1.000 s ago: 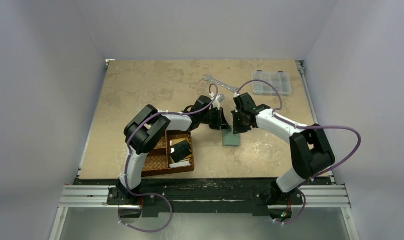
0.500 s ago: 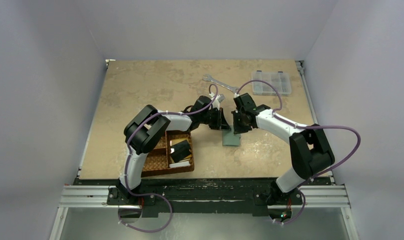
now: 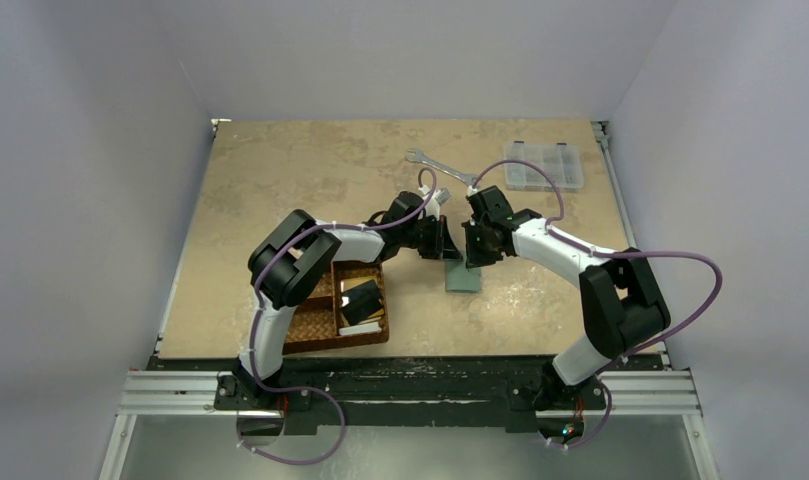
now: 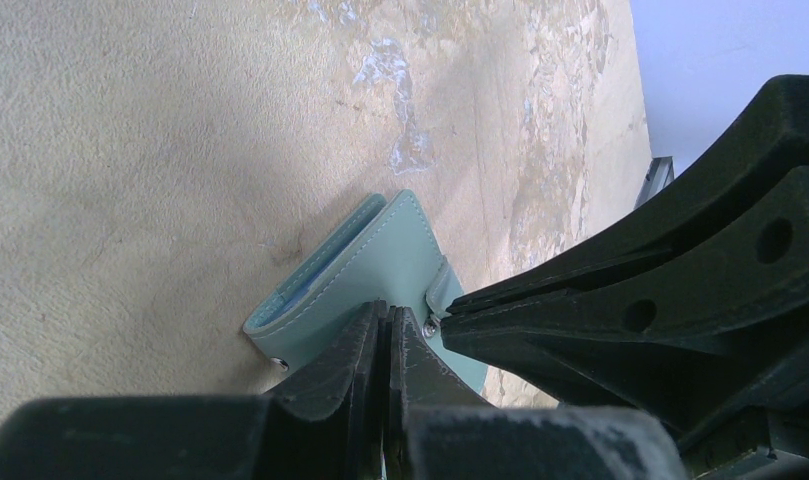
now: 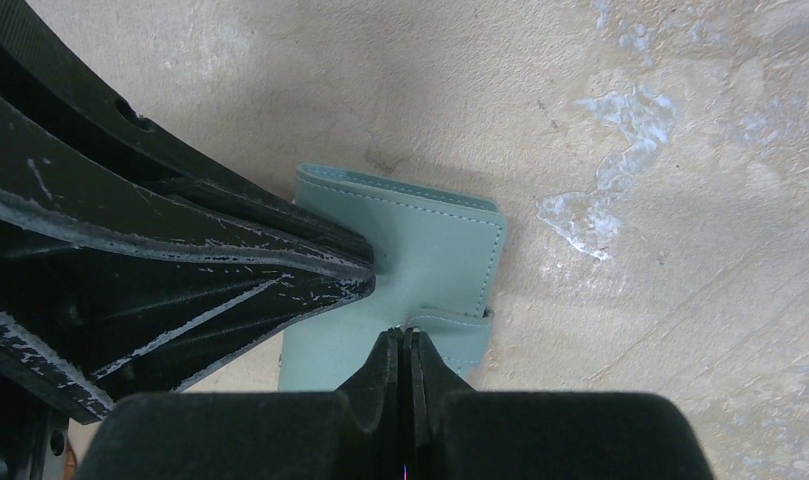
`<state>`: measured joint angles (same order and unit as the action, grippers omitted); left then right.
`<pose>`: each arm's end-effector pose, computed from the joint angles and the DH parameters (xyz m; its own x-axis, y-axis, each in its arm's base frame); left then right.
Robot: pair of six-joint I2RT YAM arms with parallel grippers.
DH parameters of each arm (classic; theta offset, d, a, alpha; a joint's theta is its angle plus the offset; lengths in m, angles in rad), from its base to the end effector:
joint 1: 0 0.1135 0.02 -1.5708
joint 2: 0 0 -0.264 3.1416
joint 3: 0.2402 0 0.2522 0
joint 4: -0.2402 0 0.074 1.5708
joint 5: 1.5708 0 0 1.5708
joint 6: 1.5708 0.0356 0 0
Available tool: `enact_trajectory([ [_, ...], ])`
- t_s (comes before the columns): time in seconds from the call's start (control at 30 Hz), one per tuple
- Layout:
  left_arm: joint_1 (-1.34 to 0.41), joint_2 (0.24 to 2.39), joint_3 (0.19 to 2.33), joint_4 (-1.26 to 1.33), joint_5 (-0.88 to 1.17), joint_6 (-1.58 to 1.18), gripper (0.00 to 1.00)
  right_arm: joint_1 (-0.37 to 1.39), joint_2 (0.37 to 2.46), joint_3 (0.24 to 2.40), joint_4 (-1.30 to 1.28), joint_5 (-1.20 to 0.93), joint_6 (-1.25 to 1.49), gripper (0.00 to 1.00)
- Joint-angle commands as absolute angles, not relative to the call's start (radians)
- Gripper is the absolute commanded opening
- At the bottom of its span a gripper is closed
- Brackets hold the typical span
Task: Put the credit cards into the card holder
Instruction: Close the card holder at the center of the board.
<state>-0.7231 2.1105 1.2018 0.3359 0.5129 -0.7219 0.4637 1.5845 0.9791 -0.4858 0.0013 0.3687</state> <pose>0.3197 -0.3055 0.1267 -0.8903 0.0178 -0.4550 0.3963 0.5225 -0.7550 0.2771 0.1385 0.1902 -0.9012 -0.0477 -0.4308 -0.1307 0.9776 0.1652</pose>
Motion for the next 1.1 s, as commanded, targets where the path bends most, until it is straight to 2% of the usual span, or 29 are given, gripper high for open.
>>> enact_trajectory([
  [0.0, -0.739, 2.149, 1.184, 0.270, 0.505, -0.695, 0.00, 0.465, 1.603, 0.981, -0.506, 0.018, 0.350, 0.00],
  [0.53, -0.740, 2.151, 1.183, 0.280, 0.505, -0.705, 0.00, 0.478, 1.627, 0.990, -0.501, 0.002, 0.310, 0.00],
  [1.07, -0.741, 2.152, 1.181, 0.288, 0.504, -0.710, 0.00, 0.577, 1.650, 1.002, -0.523, -0.011, 0.356, 0.00],
])
